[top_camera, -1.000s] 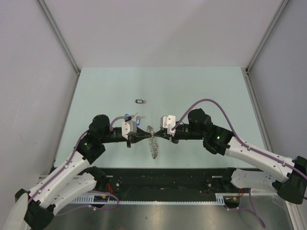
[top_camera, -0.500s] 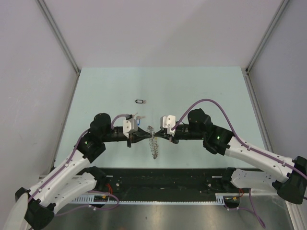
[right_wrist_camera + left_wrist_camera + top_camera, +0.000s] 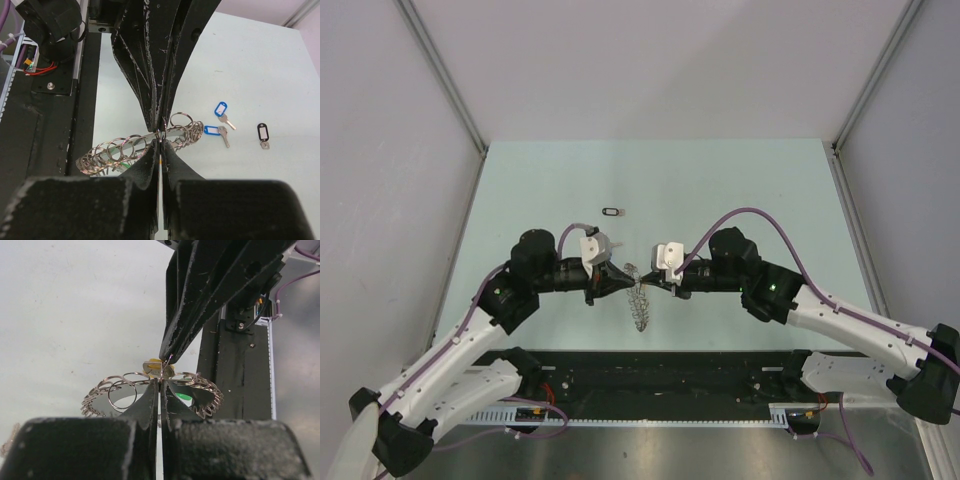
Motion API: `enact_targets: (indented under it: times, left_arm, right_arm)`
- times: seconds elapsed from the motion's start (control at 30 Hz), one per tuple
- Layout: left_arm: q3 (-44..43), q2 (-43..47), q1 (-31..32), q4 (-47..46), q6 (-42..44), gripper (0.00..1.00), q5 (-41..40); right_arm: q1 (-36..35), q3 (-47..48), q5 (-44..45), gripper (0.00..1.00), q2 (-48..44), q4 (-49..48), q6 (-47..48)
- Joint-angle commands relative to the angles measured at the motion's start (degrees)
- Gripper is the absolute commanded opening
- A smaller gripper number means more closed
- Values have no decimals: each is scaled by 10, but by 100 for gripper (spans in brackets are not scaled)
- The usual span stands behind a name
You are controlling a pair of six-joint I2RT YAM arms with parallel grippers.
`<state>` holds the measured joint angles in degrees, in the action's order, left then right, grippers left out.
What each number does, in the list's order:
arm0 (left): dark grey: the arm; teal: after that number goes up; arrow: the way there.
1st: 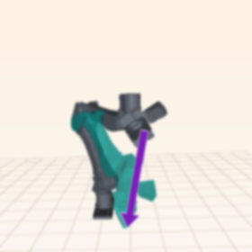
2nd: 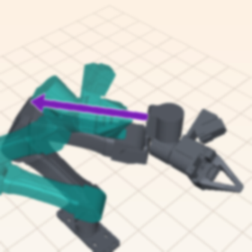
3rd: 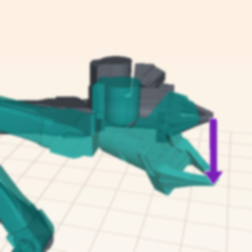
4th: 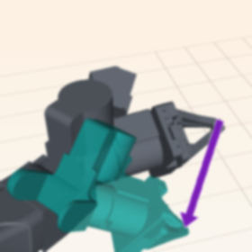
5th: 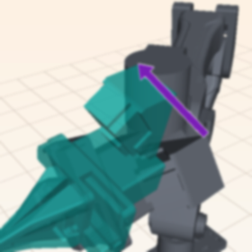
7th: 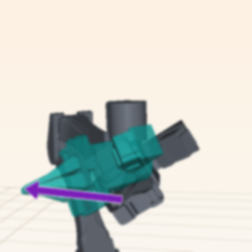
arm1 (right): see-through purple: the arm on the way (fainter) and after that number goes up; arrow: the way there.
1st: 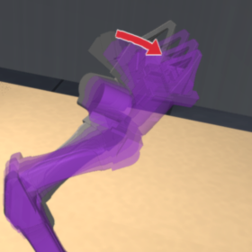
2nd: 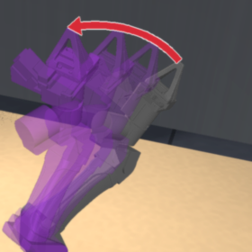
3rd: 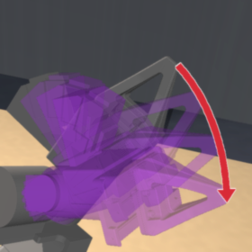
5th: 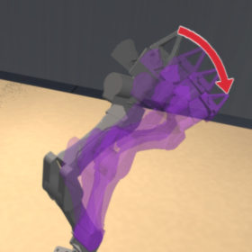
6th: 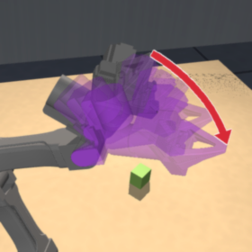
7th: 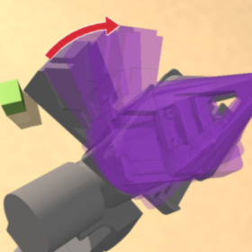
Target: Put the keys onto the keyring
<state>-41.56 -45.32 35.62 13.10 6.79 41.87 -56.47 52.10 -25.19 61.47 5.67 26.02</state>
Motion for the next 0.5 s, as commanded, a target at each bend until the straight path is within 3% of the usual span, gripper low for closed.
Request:
enact_targets:
  times: [0.0,0.47]
  left_arm:
    - [-42,-3,2,-8,-51,0,-30]
    - [-19,28,1,-77,-166,1,-98]
  right_arm:
    - [-7,20,1,0,1,-14,10]
    - [-8,21,11,0,8,-1,16]
